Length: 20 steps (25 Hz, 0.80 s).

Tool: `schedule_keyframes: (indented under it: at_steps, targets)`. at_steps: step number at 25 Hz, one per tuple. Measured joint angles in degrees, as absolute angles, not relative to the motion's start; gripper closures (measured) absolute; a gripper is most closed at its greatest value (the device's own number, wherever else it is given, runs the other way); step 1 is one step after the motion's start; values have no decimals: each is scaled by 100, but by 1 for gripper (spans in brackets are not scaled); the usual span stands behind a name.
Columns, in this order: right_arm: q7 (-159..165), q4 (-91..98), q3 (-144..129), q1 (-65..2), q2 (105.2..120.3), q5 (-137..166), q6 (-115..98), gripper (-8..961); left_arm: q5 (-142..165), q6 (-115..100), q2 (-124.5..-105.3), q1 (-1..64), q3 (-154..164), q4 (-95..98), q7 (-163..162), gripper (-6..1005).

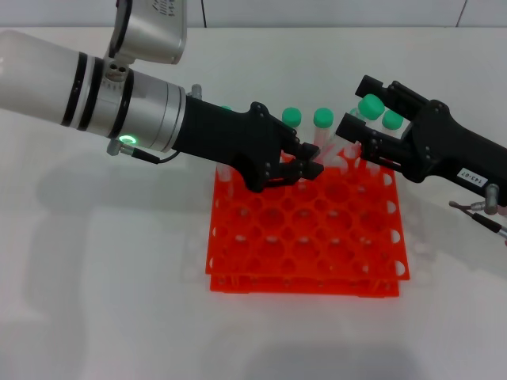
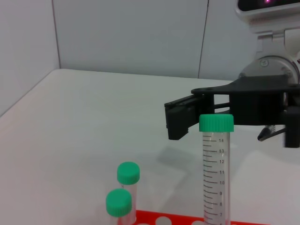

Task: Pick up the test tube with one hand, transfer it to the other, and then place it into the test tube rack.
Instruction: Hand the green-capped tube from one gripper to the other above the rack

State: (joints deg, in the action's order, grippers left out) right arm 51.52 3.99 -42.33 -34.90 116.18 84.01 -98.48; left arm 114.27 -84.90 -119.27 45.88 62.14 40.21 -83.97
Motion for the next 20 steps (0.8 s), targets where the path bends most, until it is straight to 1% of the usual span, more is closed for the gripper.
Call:
schedule_keyframes:
  at_steps: [3, 14, 20]
  targets:
    - [5189, 376, -4233, -3514, 11619, 8353, -9778, 134, 11379, -8490, -11926, 4588, 6214, 4005, -8374, 804]
    - [5220, 398, -4225, -3555, 11618, 8292, -9680, 341, 11340, -8497, -11926, 4588, 6223, 4003, -8367, 804]
    - [5206, 418, -4227, -3529, 11618, 8288, -9698, 561, 11277, -8469, -11926, 4561, 6223, 3999, -8367, 804]
